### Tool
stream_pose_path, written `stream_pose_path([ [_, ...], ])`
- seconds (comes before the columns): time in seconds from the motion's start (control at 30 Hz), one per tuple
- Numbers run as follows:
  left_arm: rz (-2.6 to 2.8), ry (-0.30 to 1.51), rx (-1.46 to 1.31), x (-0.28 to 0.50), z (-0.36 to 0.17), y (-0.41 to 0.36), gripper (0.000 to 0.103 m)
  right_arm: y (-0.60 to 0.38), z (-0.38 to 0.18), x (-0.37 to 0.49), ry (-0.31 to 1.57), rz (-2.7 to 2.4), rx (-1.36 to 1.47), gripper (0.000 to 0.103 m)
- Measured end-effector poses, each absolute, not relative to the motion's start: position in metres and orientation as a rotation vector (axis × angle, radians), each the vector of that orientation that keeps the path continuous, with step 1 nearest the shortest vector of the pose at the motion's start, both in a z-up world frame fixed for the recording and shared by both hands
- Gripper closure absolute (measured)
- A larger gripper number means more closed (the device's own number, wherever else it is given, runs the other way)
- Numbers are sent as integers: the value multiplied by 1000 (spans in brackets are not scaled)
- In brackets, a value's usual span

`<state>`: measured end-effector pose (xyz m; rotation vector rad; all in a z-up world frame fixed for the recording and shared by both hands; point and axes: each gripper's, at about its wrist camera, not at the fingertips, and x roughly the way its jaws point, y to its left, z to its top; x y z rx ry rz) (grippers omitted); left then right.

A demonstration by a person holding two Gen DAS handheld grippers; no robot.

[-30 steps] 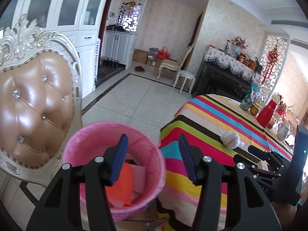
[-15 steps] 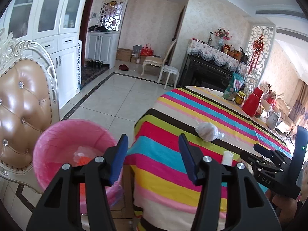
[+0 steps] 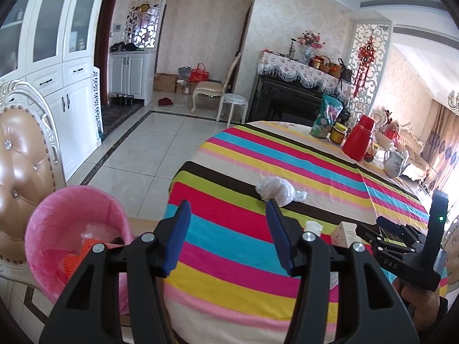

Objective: Collect trash
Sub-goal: 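Move both open tools back over the table, then grasp the white plastic bag with the left tool while the right tool grasps the white printed box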

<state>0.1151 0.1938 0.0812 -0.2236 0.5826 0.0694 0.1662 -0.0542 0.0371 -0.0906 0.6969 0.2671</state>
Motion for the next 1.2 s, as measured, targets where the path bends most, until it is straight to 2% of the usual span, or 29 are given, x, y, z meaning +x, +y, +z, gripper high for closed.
stream_pose_path([
  [0.37,19,610,-188,154,76,155,50,-91,1,192,773,175,-56,28],
  [0.97,-57,696,-138,250,43,102,50,-95,-44,222,884,138,-67,28],
  [1.03,-63,703,-130,261,37,98,50,-96,-47,223,892,142,-64,32],
  [1.17,-70,730,-122,289,21,91,50,-97,-55,227,921,155,-61,52],
  [1.2,-70,734,-119,294,17,92,50,-99,-57,227,921,162,-54,53],
])
